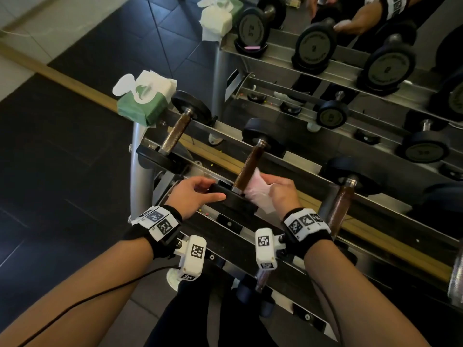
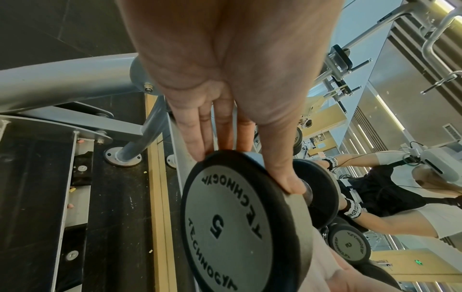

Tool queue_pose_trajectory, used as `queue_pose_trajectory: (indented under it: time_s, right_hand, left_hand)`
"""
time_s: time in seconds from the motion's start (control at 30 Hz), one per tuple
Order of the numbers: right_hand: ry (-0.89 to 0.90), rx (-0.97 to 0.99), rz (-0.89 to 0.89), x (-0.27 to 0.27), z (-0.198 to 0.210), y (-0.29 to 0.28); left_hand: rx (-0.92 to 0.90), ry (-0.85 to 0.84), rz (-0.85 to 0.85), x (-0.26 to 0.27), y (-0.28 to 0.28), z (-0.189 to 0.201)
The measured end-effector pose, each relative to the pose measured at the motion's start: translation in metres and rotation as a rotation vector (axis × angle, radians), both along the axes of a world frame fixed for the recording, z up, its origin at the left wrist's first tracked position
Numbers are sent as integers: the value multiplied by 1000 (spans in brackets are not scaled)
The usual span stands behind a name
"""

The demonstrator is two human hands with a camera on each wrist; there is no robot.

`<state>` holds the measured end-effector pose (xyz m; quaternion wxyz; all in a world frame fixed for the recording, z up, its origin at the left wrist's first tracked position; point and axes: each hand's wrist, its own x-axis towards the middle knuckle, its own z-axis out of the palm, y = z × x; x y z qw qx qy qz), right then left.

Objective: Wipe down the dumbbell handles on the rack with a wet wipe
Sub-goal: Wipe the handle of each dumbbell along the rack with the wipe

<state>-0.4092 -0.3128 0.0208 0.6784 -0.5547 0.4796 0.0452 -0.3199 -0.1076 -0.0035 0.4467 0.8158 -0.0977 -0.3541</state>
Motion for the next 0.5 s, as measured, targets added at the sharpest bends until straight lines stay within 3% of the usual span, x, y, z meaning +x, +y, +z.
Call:
queue_pose_trajectory:
  time_s: [0.1, 0.27, 0.5]
  right_hand:
    - [-43, 67, -54, 14, -4, -3]
    - [8, 127, 6, 30, -18, 15]
    - [-95, 55, 16, 13, -31, 23]
  left_hand:
    - [11, -4, -12, 1, 0, -1]
    - [17, 0, -26, 2, 0, -1]
    - [8, -19, -23, 1, 1, -2]
